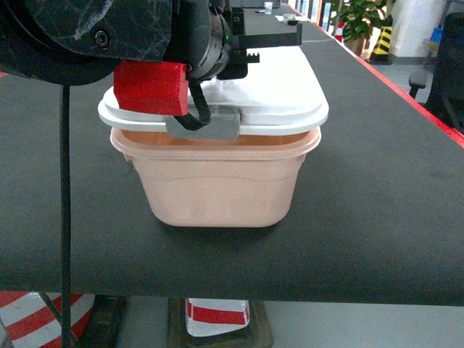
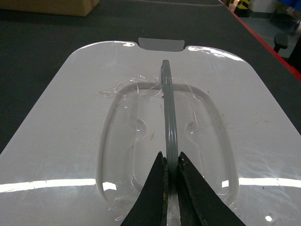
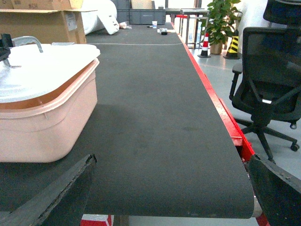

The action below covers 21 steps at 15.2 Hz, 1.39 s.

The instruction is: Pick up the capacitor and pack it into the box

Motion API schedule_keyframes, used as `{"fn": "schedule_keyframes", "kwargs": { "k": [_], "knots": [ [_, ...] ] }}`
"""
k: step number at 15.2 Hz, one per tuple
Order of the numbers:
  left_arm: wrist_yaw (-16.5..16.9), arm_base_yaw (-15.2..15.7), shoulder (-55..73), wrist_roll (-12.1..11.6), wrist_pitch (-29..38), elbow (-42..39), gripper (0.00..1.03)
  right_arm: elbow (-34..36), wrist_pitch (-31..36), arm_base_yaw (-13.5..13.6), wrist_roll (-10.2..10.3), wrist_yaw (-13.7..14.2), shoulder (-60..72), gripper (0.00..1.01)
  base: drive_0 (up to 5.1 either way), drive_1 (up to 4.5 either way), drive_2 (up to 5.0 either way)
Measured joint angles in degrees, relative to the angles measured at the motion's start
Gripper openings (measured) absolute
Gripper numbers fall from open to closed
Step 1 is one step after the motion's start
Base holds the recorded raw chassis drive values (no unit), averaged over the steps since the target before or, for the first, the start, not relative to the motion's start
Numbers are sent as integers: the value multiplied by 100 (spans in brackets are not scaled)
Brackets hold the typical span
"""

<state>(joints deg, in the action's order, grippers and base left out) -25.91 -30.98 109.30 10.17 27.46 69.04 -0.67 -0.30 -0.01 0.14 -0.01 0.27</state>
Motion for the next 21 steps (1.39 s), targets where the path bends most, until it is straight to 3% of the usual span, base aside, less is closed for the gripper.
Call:
{"fn": "schedule_keyframes", "kwargs": {
  "k": [12, 14, 18, 20, 21],
  "knots": [
    [24, 46, 306, -160, 350, -157, 4, -2, 0, 0, 0, 0, 0, 98, 0, 0, 0],
    [44, 46, 319, -168, 411, -157, 26, -2, 0, 0, 0, 0, 0, 98, 0, 0, 0],
    [42, 103, 326, -208, 702, -168, 80, -2, 0, 0, 0, 0, 0, 98, 0, 0, 0],
    [35, 120, 278, -304, 828, -179, 98, -2, 0, 0, 0, 0, 0, 98, 0, 0, 0],
    [24, 146, 195, -348, 870, -181, 99, -2, 0, 0, 0, 0, 0, 98, 0, 0, 0]
  ]
}}
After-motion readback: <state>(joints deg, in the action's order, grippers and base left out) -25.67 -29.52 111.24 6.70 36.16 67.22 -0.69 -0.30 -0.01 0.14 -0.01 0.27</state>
